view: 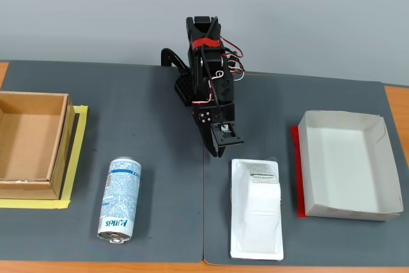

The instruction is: Pick the sandwich and put it in the gray box

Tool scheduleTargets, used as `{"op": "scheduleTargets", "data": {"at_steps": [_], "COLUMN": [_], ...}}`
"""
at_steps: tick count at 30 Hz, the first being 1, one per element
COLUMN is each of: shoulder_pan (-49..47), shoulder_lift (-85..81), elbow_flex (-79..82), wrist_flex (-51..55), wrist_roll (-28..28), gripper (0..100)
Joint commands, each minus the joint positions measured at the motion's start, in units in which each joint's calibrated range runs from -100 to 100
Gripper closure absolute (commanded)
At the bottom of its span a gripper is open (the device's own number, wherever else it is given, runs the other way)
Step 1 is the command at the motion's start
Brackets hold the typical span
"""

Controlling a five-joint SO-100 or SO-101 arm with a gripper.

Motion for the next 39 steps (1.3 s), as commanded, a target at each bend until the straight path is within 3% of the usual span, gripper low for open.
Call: {"op": "scheduleTargets", "data": {"at_steps": [1,39], "shoulder_pan": [4.8,4.8], "shoulder_lift": [-0.4,-0.4], "elbow_flex": [1.7,1.7], "wrist_flex": [-6.5,-6.5], "wrist_roll": [-6.0,-6.4], "gripper": [98,98]}}
